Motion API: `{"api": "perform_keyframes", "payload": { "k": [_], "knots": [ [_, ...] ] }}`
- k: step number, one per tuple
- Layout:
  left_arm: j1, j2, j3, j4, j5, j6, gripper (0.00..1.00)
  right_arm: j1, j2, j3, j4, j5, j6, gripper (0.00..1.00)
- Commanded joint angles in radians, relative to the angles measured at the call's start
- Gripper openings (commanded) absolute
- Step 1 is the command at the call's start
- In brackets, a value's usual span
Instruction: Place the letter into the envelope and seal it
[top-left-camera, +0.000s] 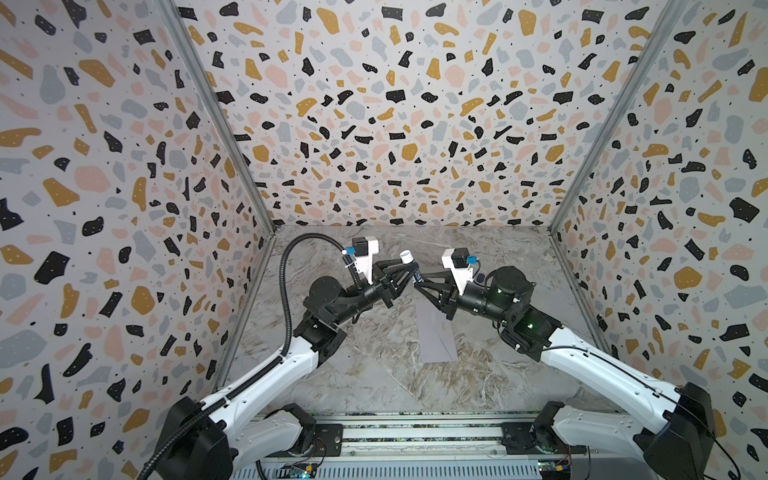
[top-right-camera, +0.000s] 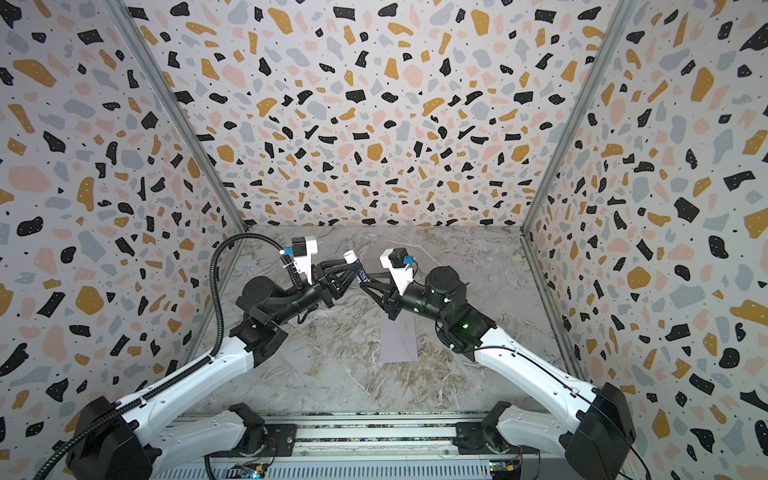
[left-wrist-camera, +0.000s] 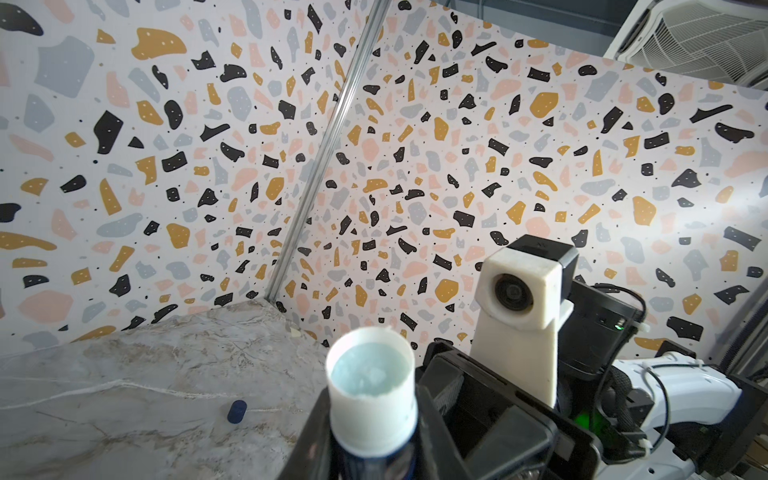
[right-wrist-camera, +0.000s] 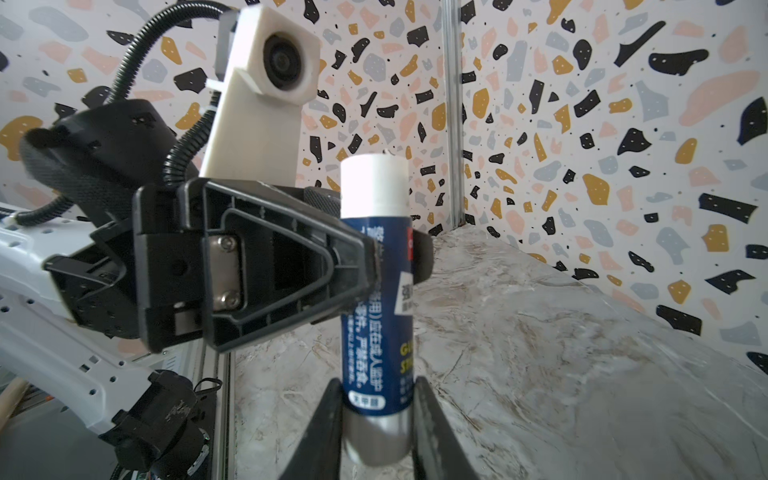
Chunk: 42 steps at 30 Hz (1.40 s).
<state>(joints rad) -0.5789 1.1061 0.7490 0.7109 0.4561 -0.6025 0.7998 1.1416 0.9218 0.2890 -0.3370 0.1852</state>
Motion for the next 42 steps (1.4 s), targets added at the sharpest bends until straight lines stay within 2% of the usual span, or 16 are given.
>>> {"api": "perform_keyframes", "payload": {
  "k": [1,7,13,17,22,25,26,29,30,33,36,40,42],
  "knots": [
    [0.021,-0.006,0.021,-0.027,-0.147,0.034,0.00,0.077,-0.008,0.086,-0.055,0.265,-0.112,0.00],
    [0.016,0.011,0.014,-0.029,-0.178,0.003,0.00,0.229,0.082,0.173,-0.104,0.664,-0.265,0.00],
    [0.011,0.019,0.010,-0.030,-0.195,-0.006,0.00,0.373,0.183,0.210,-0.025,0.983,-0.476,0.00],
    [0.007,0.024,0.010,-0.023,-0.195,-0.014,0.00,0.425,0.247,0.221,0.035,1.085,-0.583,0.00],
    [0.005,0.019,0.012,-0.026,-0.194,-0.013,0.00,0.433,0.263,0.223,0.031,1.079,-0.577,0.05],
    [0.005,0.011,0.013,-0.028,-0.185,-0.015,0.00,0.411,0.217,0.213,-0.020,0.973,-0.508,0.17],
    [0.007,0.009,0.015,-0.024,-0.176,-0.017,0.00,0.392,0.193,0.210,-0.051,0.905,-0.470,0.25],
    [0.008,0.007,0.028,-0.024,-0.156,-0.023,0.00,0.316,0.104,0.167,-0.086,0.666,-0.375,0.51],
    [0.010,0.008,0.036,-0.028,-0.149,-0.023,0.00,0.276,0.075,0.154,-0.101,0.544,-0.344,0.59],
    [0.017,0.010,0.051,-0.031,-0.124,-0.030,0.00,0.152,0.020,0.115,-0.106,0.254,-0.253,0.76],
    [0.025,0.006,0.055,-0.017,-0.098,-0.041,0.00,0.041,-0.014,0.074,-0.088,0.026,-0.196,0.81],
    [0.030,0.006,0.054,0.019,-0.062,-0.057,0.00,-0.070,-0.020,0.040,-0.038,-0.252,-0.110,0.81],
    [0.032,0.009,0.053,0.048,-0.040,-0.073,0.00,-0.128,0.003,0.024,0.029,-0.412,-0.024,0.79]
  ]
}}
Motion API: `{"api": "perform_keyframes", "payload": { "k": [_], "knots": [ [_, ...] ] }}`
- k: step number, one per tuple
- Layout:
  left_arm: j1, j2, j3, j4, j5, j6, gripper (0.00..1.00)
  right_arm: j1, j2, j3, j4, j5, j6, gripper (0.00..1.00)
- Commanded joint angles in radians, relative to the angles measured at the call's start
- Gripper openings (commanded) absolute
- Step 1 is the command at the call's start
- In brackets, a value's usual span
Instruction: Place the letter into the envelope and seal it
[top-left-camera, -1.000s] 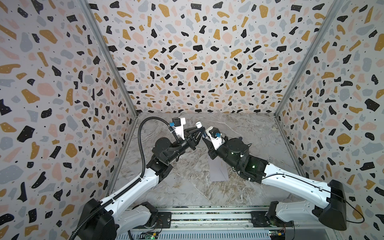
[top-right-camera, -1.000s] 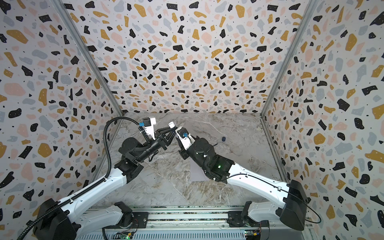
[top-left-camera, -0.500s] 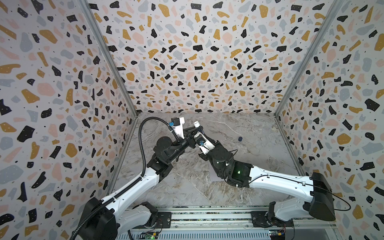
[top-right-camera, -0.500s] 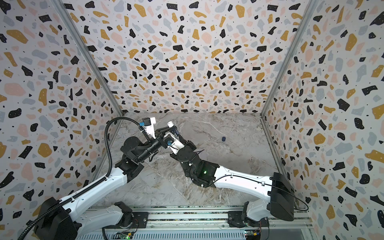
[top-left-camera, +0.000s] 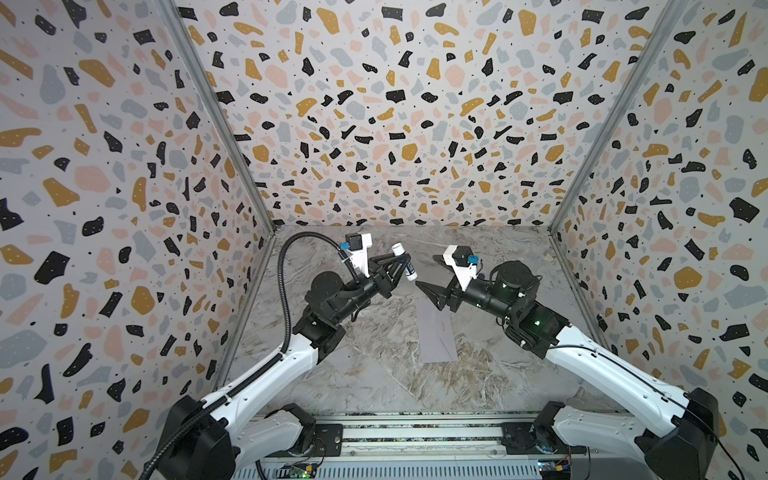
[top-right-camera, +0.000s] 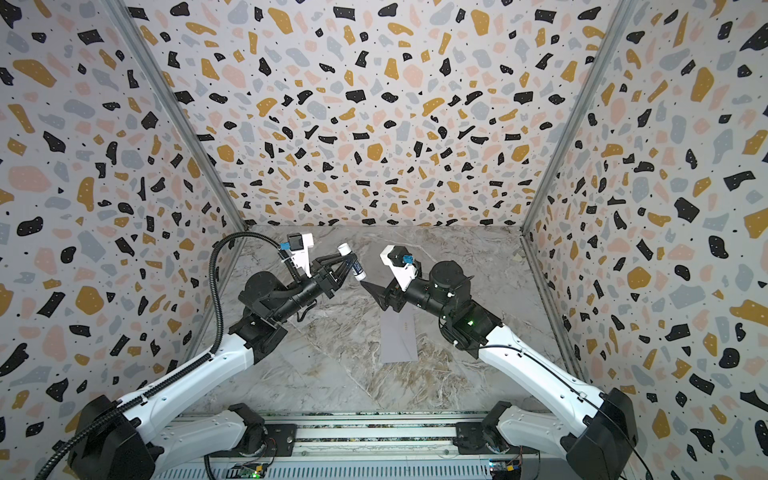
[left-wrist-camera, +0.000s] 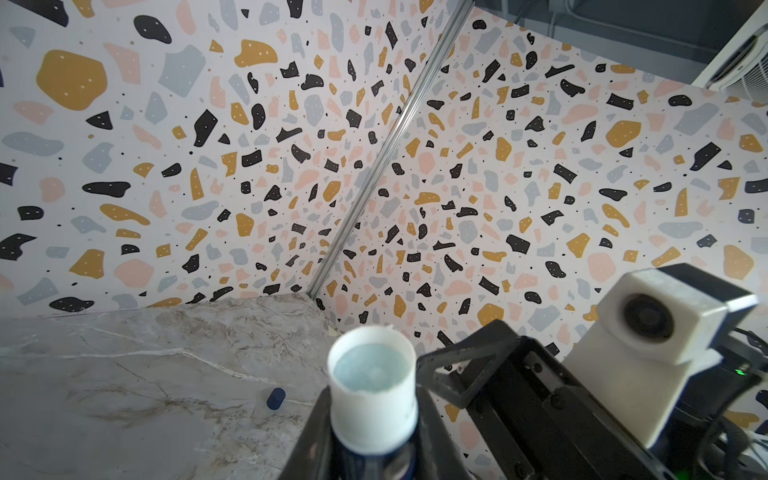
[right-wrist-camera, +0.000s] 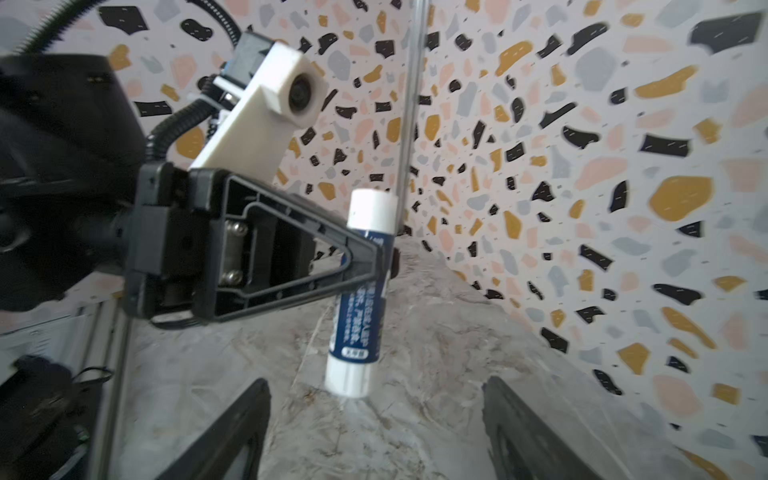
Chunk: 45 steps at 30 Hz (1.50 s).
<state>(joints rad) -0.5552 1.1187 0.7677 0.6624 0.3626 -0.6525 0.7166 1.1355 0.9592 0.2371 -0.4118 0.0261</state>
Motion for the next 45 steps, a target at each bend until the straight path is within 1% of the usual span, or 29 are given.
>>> {"api": "perform_keyframes", "payload": {
  "k": [1,3,4,15,25,33,40,45],
  "knots": [
    [0.009,-0.002,0.034,0.109,0.060,-0.030,0.00,-0.062,0.025,-0.019,0.111,-0.397,0.174,0.78],
    [0.009,0.001,0.033,0.132,0.077,-0.043,0.00,-0.093,0.058,-0.032,0.180,-0.481,0.253,0.77],
    [0.009,0.003,0.032,0.139,0.082,-0.048,0.00,-0.097,0.068,-0.036,0.208,-0.497,0.277,0.76],
    [0.011,0.012,0.025,0.191,0.111,-0.078,0.00,-0.102,0.142,-0.062,0.450,-0.497,0.462,0.68],
    [0.010,0.015,0.027,0.193,0.118,-0.081,0.00,-0.105,0.174,-0.053,0.501,-0.473,0.502,0.58],
    [0.010,0.018,0.024,0.201,0.118,-0.086,0.00,-0.106,0.189,-0.053,0.525,-0.467,0.529,0.47],
    [0.009,0.018,0.015,0.212,0.119,-0.096,0.00,-0.105,0.194,-0.057,0.550,-0.461,0.553,0.44],
    [0.010,0.018,0.013,0.212,0.119,-0.098,0.00,-0.105,0.196,-0.059,0.557,-0.452,0.561,0.39]
  ]
}}
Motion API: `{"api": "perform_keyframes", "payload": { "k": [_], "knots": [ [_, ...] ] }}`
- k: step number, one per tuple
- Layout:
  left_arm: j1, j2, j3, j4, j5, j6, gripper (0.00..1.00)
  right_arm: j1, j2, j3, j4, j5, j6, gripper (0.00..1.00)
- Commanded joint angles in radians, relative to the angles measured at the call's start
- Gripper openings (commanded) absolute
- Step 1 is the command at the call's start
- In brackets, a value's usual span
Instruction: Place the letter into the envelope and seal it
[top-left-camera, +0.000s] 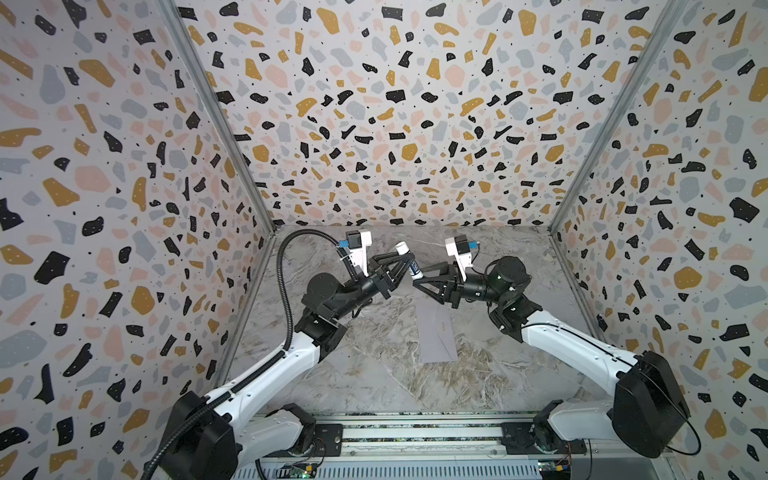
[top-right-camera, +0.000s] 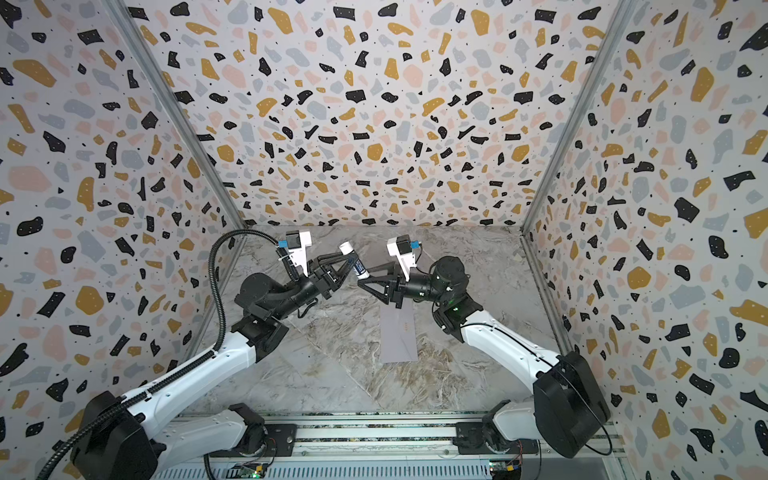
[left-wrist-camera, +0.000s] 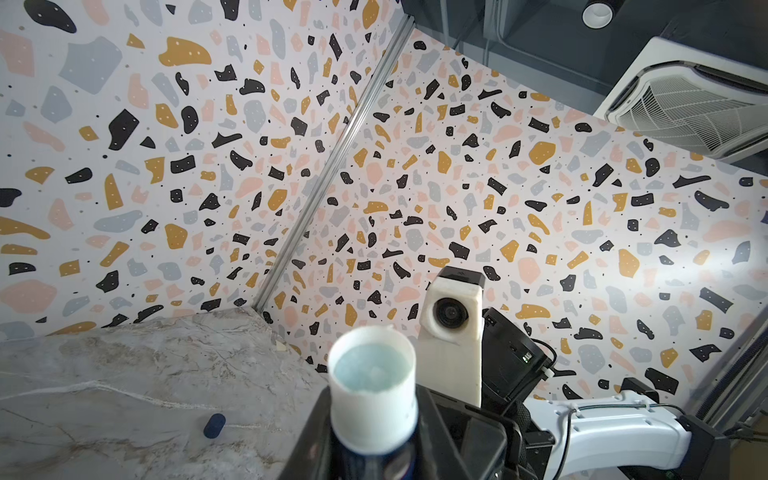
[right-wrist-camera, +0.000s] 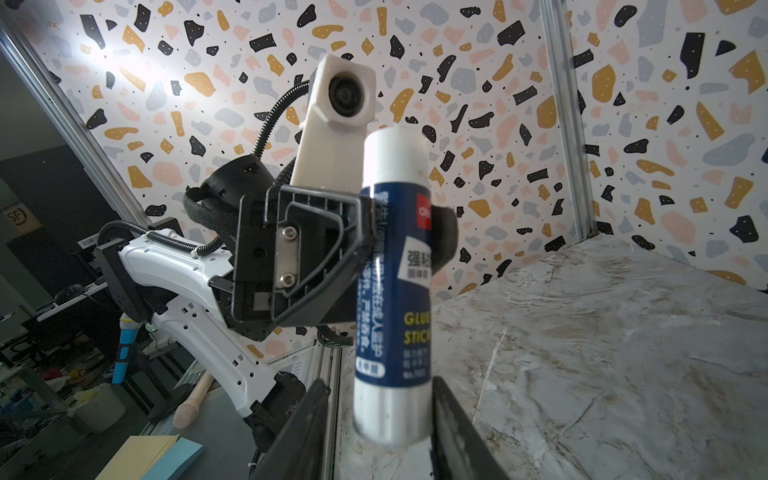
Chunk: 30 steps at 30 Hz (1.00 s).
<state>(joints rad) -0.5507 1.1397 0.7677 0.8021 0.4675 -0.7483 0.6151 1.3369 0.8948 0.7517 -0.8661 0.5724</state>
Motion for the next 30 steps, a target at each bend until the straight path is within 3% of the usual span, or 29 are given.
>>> {"api": "perform_keyframes", "payload": {
  "k": [1,18,23,30],
  "knots": [
    [0.005,-0.003,0.013,0.074,0.014,-0.004,0.00,-0.003,-0.006,0.004,0.044,0.006,0.016,0.38],
    [0.005,0.012,0.004,0.086,0.019,-0.014,0.00,-0.004,-0.013,0.004,0.024,0.060,0.018,0.21],
    [0.006,0.014,0.005,0.064,0.011,-0.004,0.00,0.001,-0.037,0.013,-0.066,0.138,-0.041,0.17],
    [0.005,0.028,0.012,0.028,0.003,0.008,0.00,0.063,-0.084,0.056,-0.261,0.342,-0.206,0.15]
  ]
}}
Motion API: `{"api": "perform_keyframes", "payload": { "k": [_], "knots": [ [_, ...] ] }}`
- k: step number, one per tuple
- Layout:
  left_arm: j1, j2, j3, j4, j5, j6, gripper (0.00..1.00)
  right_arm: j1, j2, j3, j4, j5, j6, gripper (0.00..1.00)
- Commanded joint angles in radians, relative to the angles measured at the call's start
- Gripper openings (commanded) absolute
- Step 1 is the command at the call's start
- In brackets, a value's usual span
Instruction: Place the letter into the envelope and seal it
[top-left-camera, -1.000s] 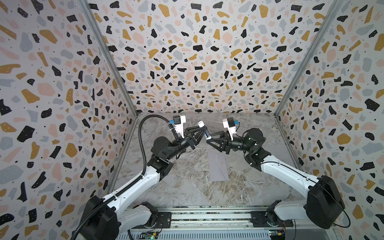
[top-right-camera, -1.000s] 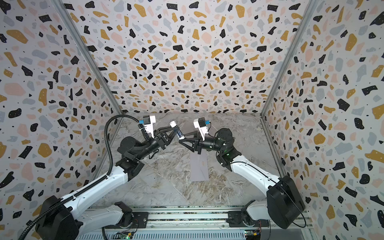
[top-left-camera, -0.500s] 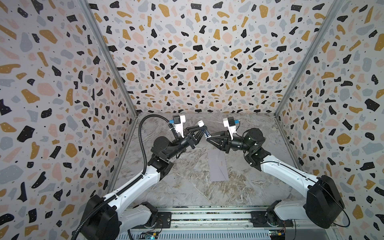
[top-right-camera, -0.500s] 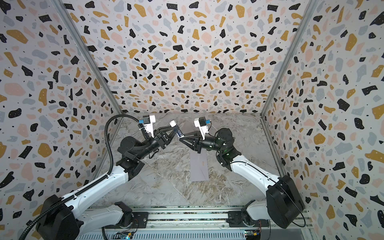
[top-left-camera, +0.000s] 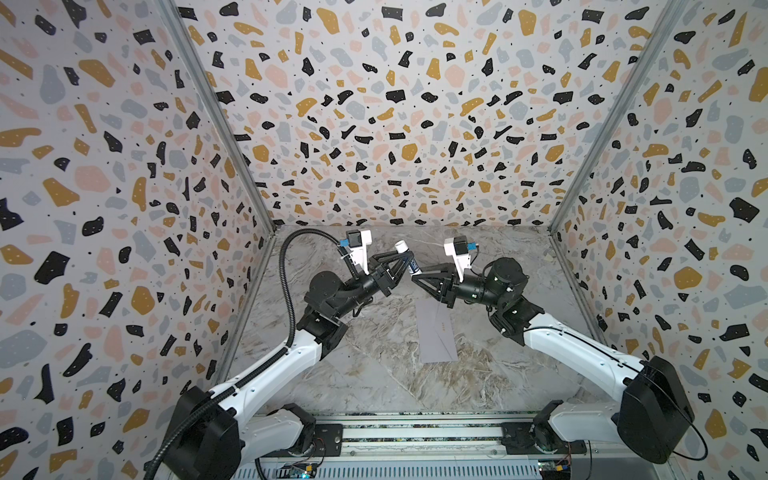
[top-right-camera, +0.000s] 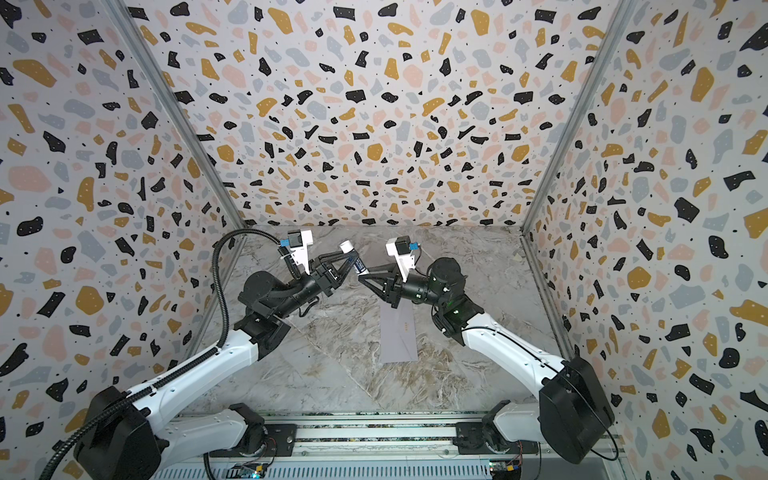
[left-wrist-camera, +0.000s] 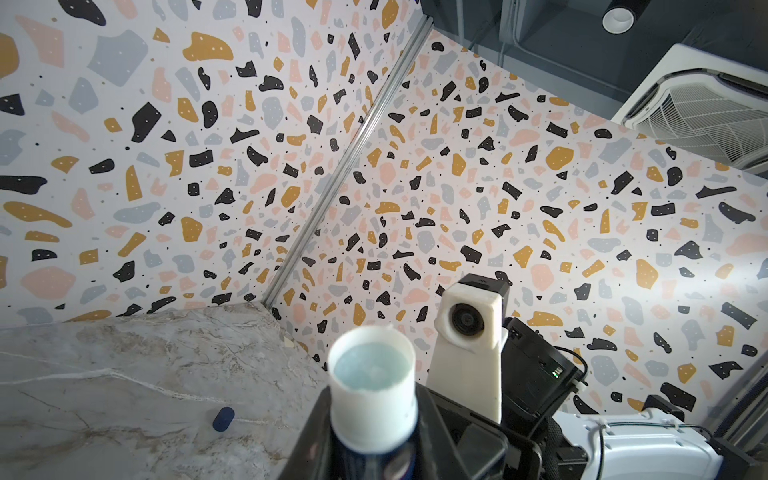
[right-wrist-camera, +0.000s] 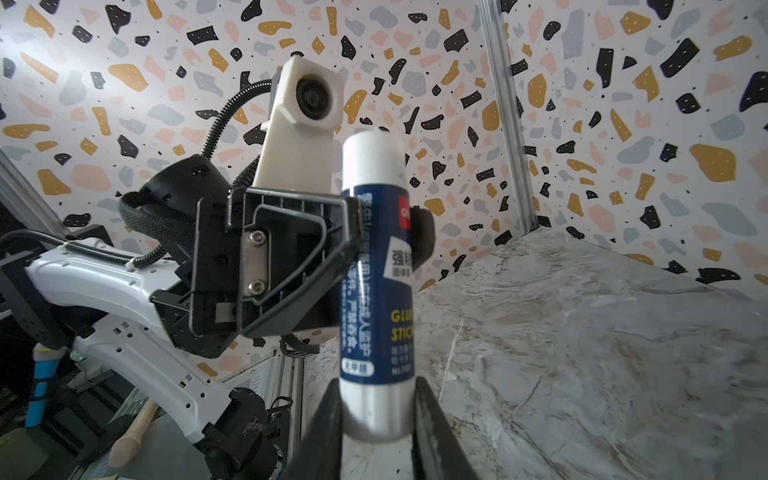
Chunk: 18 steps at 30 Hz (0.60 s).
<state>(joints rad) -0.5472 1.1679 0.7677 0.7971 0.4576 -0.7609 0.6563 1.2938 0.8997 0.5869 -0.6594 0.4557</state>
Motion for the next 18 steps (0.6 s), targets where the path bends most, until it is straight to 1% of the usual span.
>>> {"api": "perform_keyframes", "payload": {
  "k": [1,5,11,14,18],
  "knots": [
    [0.001,0.002,0.012,0.032,0.013,0.023,0.00,0.034,-0.045,0.059,-0.120,0.166,-0.113,0.15],
    [0.001,0.004,0.016,0.011,0.009,0.035,0.00,0.077,-0.061,0.077,-0.182,0.286,-0.175,0.14],
    [0.000,0.003,0.018,-0.015,-0.003,0.049,0.00,0.153,-0.085,0.107,-0.261,0.511,-0.264,0.12],
    [-0.003,0.006,0.018,-0.016,-0.006,0.051,0.00,0.205,-0.097,0.119,-0.285,0.643,-0.318,0.11],
    [-0.009,0.012,0.021,-0.016,-0.008,0.051,0.00,0.299,-0.089,0.145,-0.310,0.841,-0.423,0.10]
  ]
}}
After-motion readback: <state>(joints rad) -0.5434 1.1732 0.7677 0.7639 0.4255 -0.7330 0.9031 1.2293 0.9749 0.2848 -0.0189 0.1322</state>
